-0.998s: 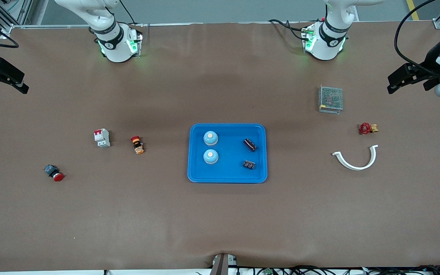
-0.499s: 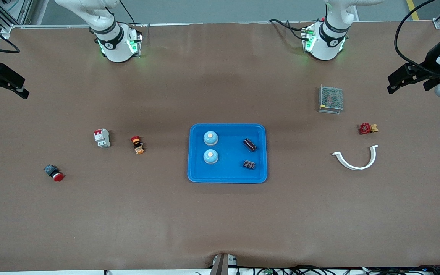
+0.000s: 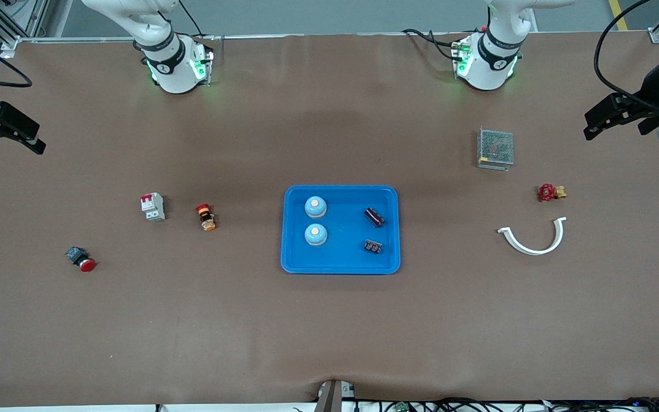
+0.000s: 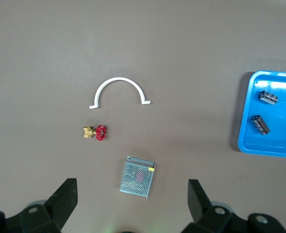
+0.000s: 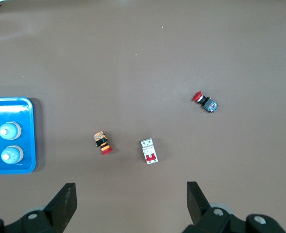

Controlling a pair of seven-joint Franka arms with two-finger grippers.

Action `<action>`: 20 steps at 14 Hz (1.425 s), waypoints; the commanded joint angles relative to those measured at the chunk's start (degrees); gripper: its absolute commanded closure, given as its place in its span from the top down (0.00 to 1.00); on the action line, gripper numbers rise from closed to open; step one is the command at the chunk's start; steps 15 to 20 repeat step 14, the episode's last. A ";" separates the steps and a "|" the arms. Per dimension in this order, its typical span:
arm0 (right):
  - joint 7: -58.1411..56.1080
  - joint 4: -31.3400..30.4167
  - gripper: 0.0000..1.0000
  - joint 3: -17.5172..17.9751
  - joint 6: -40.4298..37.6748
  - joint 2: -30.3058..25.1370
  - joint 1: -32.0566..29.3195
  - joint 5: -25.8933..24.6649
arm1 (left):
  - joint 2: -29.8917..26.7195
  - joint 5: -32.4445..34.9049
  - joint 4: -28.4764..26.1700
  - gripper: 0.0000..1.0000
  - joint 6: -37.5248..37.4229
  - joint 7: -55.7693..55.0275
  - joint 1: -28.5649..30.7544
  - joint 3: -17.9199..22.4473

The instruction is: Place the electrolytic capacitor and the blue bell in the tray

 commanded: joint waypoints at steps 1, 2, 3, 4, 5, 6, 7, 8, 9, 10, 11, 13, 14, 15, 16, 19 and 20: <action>1.19 0.28 1.00 -0.19 0.28 0.21 0.27 0.89 | 0.11 -1.06 0.89 1.00 -0.10 0.04 0.19 0.19; 1.97 0.37 1.00 -0.19 0.54 0.21 0.36 1.59 | 0.11 -1.06 0.89 1.00 -0.10 0.30 0.19 0.19; 2.33 0.28 1.00 -0.19 0.54 0.21 0.36 1.68 | 0.11 -1.06 0.89 1.00 -0.10 0.48 0.19 0.19; 2.24 0.20 1.00 -0.19 0.54 0.21 0.27 1.68 | 0.11 -1.06 0.89 1.00 -0.10 0.66 0.27 0.19; 2.24 0.11 1.00 -0.19 0.54 0.21 0.27 1.68 | 0.11 -1.15 0.89 1.00 -0.19 0.83 0.36 0.28; 2.24 0.02 1.00 -0.19 0.54 0.21 0.27 1.68 | 0.11 -1.15 0.89 1.00 -0.28 1.18 0.36 0.36; 2.24 -0.07 1.00 -0.19 0.45 0.21 0.27 1.68 | 0.02 -1.15 0.89 1.00 -0.37 1.62 0.36 0.45; 2.16 -0.07 1.00 -0.19 0.45 0.21 0.18 1.68 | 0.02 -1.24 0.89 1.00 -0.45 2.58 0.45 0.45; 2.16 -0.07 1.00 -0.19 0.45 0.21 0.18 1.68 | 0.02 -1.24 0.80 1.00 -0.46 3.38 0.45 0.45; 2.16 -0.16 1.00 -0.19 0.45 0.21 0.18 1.68 | 0.02 -1.24 0.80 1.00 -0.46 3.47 0.45 0.45; 2.16 -0.16 1.00 -0.19 0.36 0.21 0.09 1.68 | 0.02 -1.24 0.80 1.00 -0.46 3.47 0.45 0.45; 2.16 -0.16 1.00 -0.19 0.28 0.21 0.09 1.68 | -0.16 -1.24 0.80 1.00 -0.63 3.47 0.45 0.45; 2.16 -0.16 1.00 -0.19 0.28 0.21 0.09 1.68 | -0.16 -1.15 0.80 1.00 -0.63 3.47 0.45 0.45; 2.16 -0.16 1.00 -0.19 0.28 0.21 0.09 1.68 | -0.16 -1.15 0.80 1.00 -0.63 3.47 0.45 0.45; 2.16 -0.16 1.00 -0.19 0.28 0.21 0.09 1.68 | -0.16 -1.15 0.80 1.00 -0.63 3.47 0.45 0.45; 2.16 -0.16 1.00 -0.19 0.28 0.21 0.09 1.68 | -0.16 -1.15 0.80 1.00 -0.63 3.47 0.45 0.45; 2.16 -0.16 1.00 -0.19 0.28 0.21 0.09 1.68 | -0.16 -1.15 0.80 1.00 -0.63 3.47 0.45 0.45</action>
